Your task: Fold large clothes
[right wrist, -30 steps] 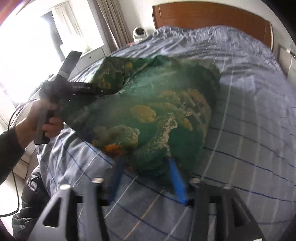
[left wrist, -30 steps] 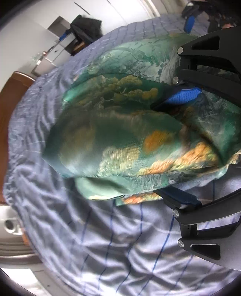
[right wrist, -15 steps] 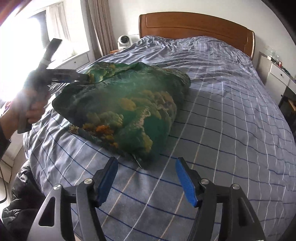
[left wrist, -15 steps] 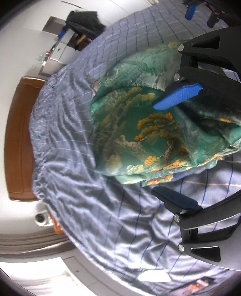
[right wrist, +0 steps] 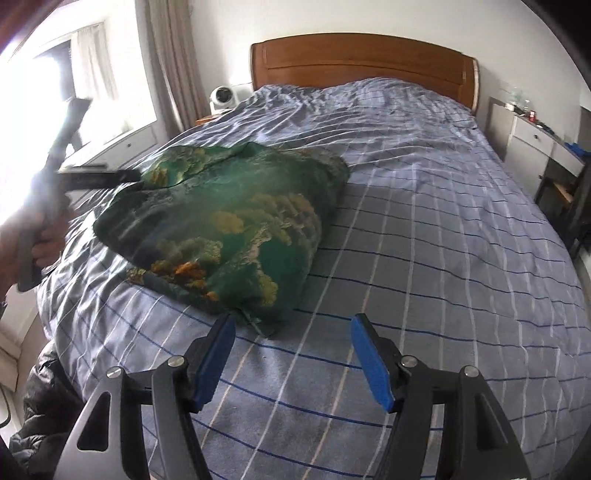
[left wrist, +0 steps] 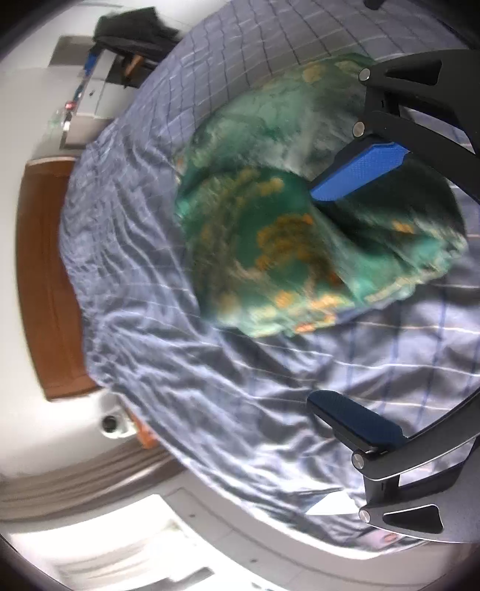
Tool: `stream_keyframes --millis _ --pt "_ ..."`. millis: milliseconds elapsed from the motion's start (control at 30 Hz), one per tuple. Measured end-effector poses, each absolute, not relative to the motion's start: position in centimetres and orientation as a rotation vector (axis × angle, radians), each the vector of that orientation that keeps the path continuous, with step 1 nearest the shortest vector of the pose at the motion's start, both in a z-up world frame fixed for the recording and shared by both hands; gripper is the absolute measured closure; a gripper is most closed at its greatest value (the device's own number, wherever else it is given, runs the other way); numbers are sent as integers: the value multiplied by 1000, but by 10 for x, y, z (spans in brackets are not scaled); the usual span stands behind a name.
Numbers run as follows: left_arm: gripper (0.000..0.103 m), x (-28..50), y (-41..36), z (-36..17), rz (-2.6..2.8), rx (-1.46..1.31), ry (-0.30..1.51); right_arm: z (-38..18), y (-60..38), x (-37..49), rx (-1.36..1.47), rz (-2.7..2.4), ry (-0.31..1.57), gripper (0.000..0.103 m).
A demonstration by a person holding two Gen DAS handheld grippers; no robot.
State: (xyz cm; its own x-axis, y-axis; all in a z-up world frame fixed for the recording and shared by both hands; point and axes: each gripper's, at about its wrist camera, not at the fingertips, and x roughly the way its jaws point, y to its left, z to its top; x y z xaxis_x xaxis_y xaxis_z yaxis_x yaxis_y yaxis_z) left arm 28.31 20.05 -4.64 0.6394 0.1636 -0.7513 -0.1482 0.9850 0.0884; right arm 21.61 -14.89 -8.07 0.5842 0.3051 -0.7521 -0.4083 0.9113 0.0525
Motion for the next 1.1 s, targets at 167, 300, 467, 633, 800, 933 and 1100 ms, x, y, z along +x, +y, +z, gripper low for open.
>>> stream_keyframes --millis 167,300,467,633,800,933,1100 --pt "1 276 289 -47 24 -462 872 -80 -160 213 -104 474 845 37" --pt "1 290 329 -56 -74 -685 873 -87 -166 220 -56 507 858 37" --pt "1 326 298 -81 -265 -675 999 -79 -161 233 13 551 843 37" --pt "1 349 283 -122 -223 -632 1102 -70 -148 252 14 580 841 37" --pt "0 353 287 -166 -213 -717 1162 -77 -145 285 23 602 889 37" --pt "0 356 283 -173 -241 -716 1153 -105 -148 331 87 607 998 37" --pt "0 365 283 -184 -267 -715 1160 -149 -153 381 288 640 1138 37"
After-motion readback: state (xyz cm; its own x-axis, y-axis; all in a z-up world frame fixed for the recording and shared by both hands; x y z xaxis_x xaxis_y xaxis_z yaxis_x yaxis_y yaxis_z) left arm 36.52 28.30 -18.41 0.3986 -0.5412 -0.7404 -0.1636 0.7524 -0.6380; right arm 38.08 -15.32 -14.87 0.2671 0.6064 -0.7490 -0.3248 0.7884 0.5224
